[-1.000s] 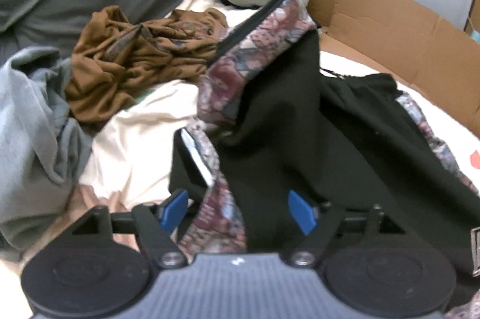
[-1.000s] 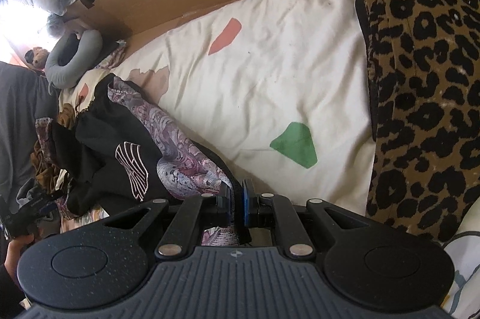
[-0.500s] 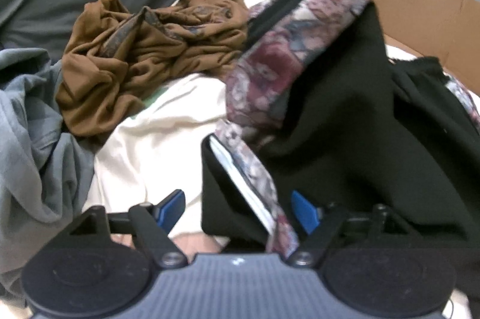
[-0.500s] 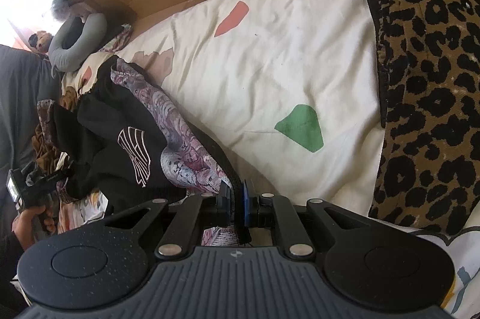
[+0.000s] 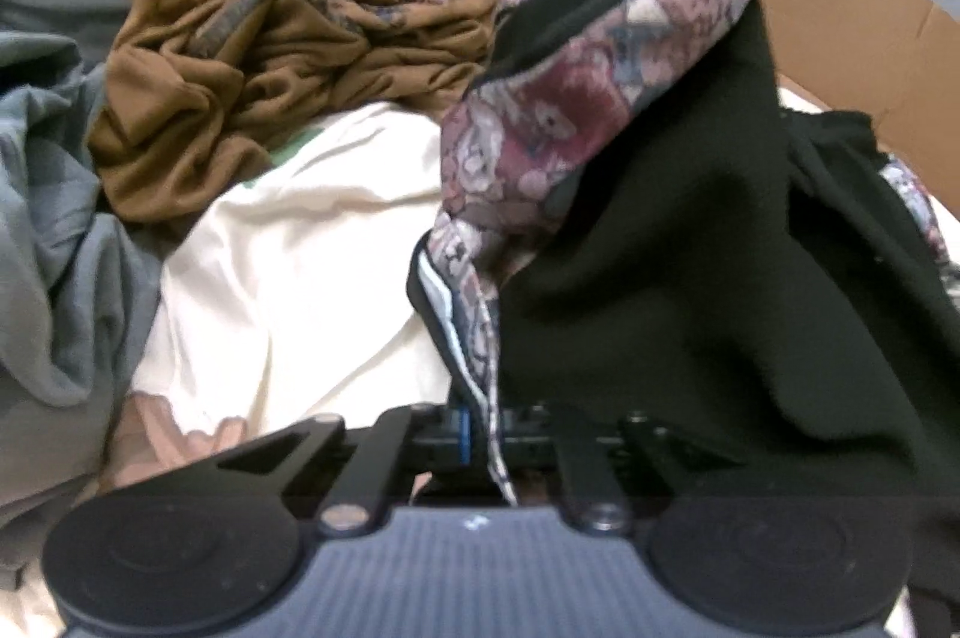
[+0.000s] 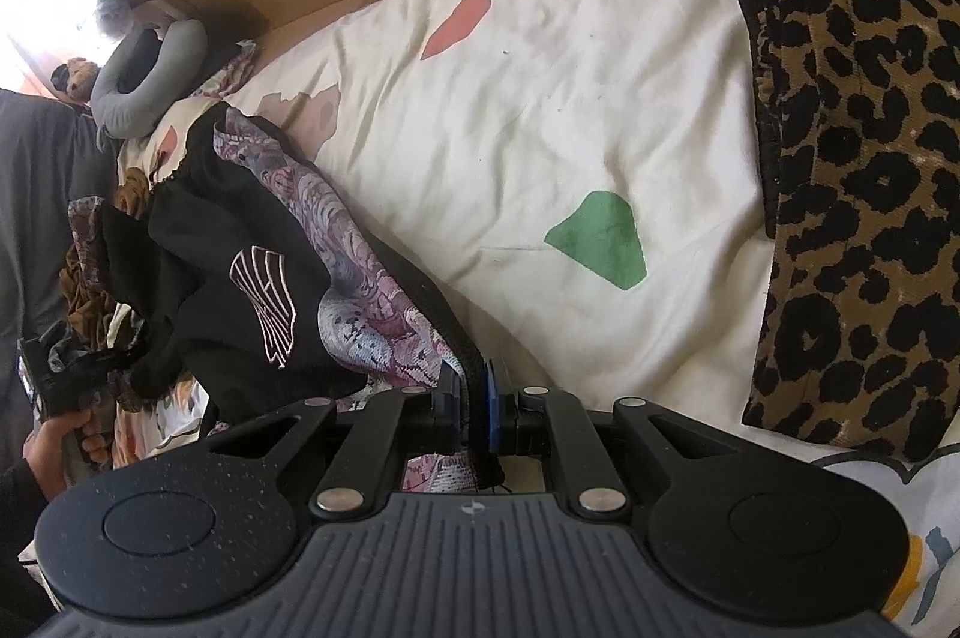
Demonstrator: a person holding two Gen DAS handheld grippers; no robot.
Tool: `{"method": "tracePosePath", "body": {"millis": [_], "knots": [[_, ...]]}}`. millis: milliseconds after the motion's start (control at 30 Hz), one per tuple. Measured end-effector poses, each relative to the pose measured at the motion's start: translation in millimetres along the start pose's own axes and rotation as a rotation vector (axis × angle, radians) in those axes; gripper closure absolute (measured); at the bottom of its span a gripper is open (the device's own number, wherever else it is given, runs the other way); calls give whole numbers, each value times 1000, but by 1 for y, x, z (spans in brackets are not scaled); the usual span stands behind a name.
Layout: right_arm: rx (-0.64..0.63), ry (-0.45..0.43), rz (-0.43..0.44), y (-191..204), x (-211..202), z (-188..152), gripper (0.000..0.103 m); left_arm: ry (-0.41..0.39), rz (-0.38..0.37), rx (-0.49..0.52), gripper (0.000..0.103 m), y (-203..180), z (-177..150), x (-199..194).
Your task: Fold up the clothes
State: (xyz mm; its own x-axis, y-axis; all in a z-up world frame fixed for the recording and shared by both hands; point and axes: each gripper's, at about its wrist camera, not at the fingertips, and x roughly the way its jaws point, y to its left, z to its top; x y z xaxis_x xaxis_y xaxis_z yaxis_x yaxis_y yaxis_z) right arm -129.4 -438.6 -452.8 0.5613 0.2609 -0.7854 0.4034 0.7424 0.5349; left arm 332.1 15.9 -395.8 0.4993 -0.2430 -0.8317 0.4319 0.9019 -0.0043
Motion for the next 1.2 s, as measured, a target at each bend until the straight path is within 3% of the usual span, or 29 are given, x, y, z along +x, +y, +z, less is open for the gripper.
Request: {"method": "tracePosePath", "body": {"millis": [367,833,1000,1200], "knots": [[-38,16,12,3,0,-2,97,21,-12,-31,98,8,-20,-57],[-67,32,10,9,3,-3,97,71,5,-86,99,48,-41,-121],[-83,43,16,12,4,-5,97,65,41,-115,99,59,-52,-142],[-99,62,32,16,5,-7,97,124,77,-166,99,78,-71,-154]]}}
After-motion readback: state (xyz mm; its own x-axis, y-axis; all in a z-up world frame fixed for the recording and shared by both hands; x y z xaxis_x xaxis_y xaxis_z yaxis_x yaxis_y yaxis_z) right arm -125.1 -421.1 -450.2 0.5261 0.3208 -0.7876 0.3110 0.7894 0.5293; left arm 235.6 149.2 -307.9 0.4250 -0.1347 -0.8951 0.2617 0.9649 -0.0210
